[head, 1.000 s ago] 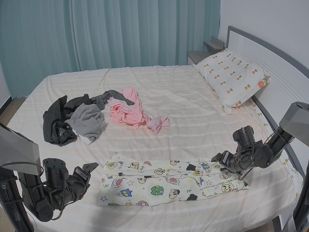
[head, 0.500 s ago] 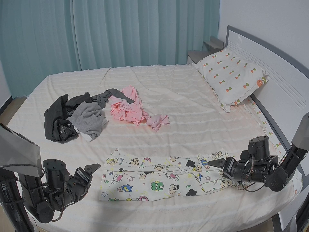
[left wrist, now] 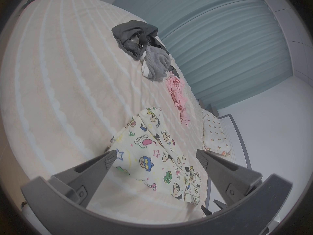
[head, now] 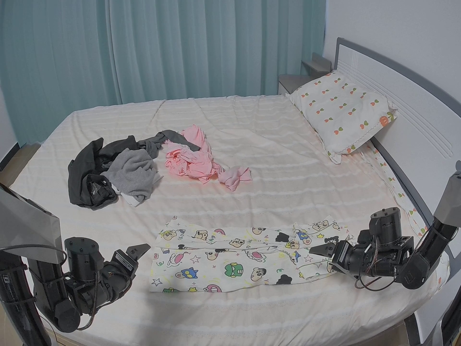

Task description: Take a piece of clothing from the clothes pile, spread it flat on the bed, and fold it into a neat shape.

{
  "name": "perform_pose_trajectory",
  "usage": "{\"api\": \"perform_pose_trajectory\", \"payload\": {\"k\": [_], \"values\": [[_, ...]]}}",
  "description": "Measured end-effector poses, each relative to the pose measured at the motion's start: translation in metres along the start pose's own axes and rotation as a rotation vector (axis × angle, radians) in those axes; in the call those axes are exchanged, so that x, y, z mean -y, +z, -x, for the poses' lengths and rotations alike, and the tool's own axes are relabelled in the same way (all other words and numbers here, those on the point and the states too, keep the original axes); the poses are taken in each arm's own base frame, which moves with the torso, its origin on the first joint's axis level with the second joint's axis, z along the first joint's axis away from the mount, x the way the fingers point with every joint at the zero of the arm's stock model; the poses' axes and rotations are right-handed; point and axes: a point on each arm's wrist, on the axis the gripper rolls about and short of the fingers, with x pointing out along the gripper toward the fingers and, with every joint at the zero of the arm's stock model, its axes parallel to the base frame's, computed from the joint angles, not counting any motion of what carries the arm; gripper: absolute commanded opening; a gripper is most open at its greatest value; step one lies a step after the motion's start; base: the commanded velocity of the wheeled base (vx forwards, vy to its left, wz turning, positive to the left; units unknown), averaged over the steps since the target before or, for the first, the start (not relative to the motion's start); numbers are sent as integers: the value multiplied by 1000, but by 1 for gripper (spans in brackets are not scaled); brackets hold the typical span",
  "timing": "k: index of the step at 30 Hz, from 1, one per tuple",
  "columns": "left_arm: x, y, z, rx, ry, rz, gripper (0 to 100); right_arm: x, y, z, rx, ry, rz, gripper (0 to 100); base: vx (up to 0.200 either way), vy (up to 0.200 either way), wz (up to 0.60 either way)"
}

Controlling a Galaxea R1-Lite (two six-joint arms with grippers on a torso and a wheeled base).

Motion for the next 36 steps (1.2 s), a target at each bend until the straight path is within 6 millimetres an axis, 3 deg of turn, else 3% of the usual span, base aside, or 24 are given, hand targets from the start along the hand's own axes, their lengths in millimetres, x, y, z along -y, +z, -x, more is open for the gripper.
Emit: {"api": "perform_pose_trajectory", "payload": {"k": [10,16,25,36], "values": [[-2,-2,-20,-3,7,-181,100,0,0,0,0,1,3,100,0,40,0],[3,-4,-48,-4,-36,-346,100,-1,-2,-1,-6,1,9,100,0,0,0],[7,-9,-93,-131,21,-425,100,-2,-5,-1,-13,0,16,100,0,0,0],[31,-7,-140,-264,68,-551,100,-2,-6,-2,-16,-4,19,100,0,0,0]]}}
